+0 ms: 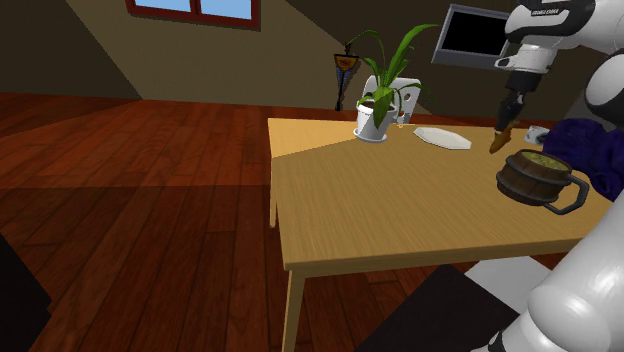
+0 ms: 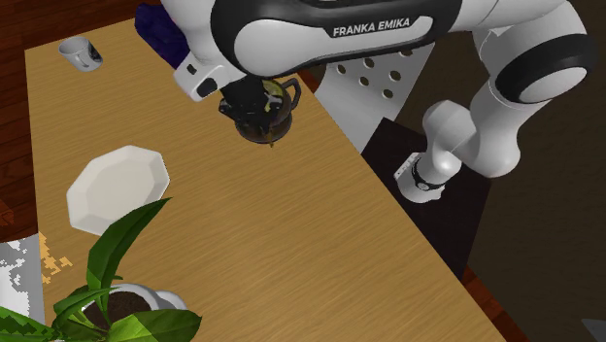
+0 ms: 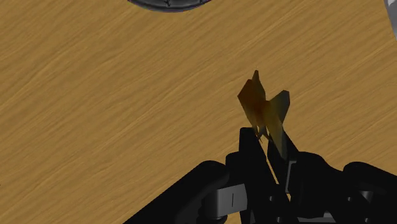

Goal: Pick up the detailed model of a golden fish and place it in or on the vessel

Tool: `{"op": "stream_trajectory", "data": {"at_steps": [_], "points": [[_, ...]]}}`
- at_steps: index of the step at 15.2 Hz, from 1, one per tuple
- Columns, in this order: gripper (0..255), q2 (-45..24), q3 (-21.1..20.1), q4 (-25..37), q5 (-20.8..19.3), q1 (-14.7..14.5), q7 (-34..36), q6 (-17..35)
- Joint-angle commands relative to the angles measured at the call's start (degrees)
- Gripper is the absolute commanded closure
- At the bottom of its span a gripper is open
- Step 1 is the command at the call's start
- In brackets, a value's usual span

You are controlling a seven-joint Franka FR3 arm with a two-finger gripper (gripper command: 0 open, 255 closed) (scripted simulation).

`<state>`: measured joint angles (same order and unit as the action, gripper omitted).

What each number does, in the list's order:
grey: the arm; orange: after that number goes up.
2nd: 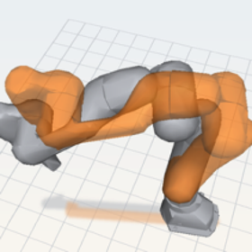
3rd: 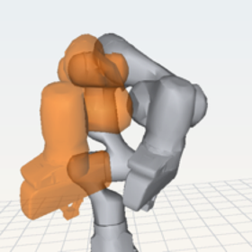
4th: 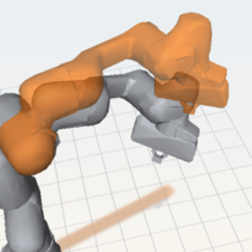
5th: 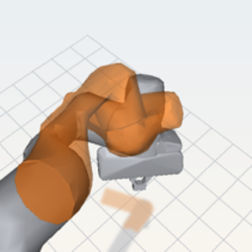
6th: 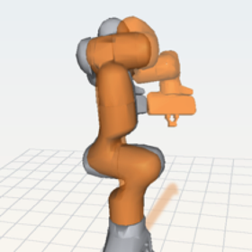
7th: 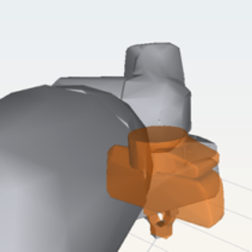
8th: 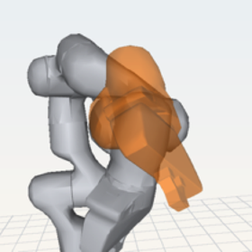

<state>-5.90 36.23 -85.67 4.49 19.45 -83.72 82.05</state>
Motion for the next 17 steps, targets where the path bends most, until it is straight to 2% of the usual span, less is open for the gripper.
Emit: {"op": "stream_trajectory", "data": {"at_steps": [1,12,17], "points": [[255,-0.04,1.23,-0.45,-0.30,1.59,-2.99,0.34],[255,-6.62,7.46,5.33,2.26,12.54,-19.68,-0.85],[255,-5.41,7.29,0.10,1.49,11.62,-19.18,3.46]]}}
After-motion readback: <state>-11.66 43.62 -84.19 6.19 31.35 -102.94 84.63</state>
